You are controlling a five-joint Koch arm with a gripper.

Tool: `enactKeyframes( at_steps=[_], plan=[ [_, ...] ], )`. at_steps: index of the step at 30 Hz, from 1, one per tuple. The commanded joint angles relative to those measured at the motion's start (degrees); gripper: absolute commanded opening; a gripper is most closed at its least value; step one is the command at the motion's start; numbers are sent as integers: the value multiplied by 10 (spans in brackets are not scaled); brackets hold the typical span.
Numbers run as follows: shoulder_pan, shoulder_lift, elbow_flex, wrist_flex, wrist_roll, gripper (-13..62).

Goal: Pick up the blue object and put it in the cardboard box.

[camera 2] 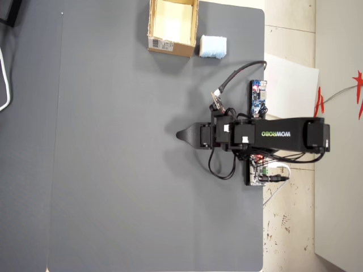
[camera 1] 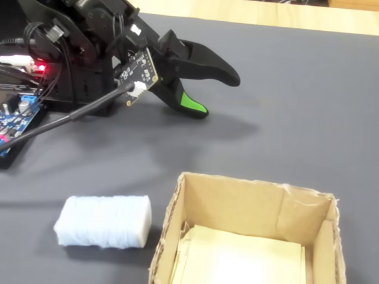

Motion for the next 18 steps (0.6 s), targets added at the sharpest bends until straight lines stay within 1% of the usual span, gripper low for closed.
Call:
enactKeyframes(
  at_steps=[1,18],
  plan=[
    [12,46,22,58,13,337],
    [11,46,22,58,13,337]
  ],
)
